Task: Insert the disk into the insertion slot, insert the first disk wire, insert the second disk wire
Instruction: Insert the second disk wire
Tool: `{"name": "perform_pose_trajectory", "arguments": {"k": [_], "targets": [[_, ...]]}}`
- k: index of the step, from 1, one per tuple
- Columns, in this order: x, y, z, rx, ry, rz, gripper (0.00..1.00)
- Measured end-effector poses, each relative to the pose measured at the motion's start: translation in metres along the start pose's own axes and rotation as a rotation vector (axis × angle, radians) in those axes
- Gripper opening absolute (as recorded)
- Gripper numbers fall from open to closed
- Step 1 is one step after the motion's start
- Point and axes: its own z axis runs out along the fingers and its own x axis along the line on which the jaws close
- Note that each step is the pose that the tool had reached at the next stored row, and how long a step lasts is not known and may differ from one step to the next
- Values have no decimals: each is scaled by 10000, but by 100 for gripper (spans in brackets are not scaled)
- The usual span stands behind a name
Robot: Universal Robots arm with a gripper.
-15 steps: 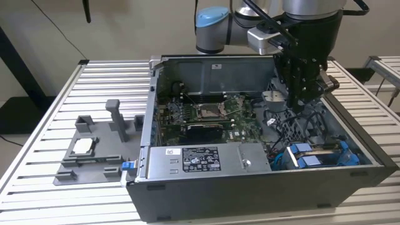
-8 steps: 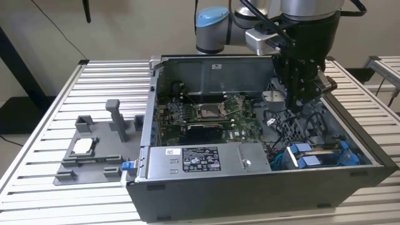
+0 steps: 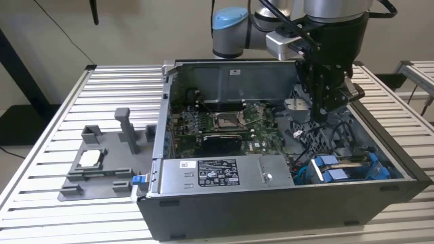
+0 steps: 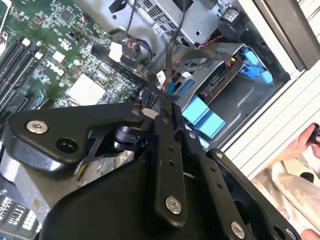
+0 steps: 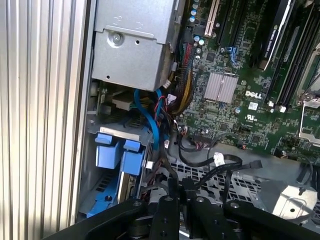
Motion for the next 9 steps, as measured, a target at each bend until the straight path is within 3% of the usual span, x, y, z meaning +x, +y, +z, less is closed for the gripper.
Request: {"name": "perform_pose_trajectory", "arguments": {"k": [4, 5, 6, 9], "targets": [[1, 1, 1, -1, 4, 0, 18], [1, 0, 2, -3, 18, -4, 18], [1, 0, 4, -7, 42, -10, 24], [-1, 4, 16, -21, 103, -23, 24]]}}
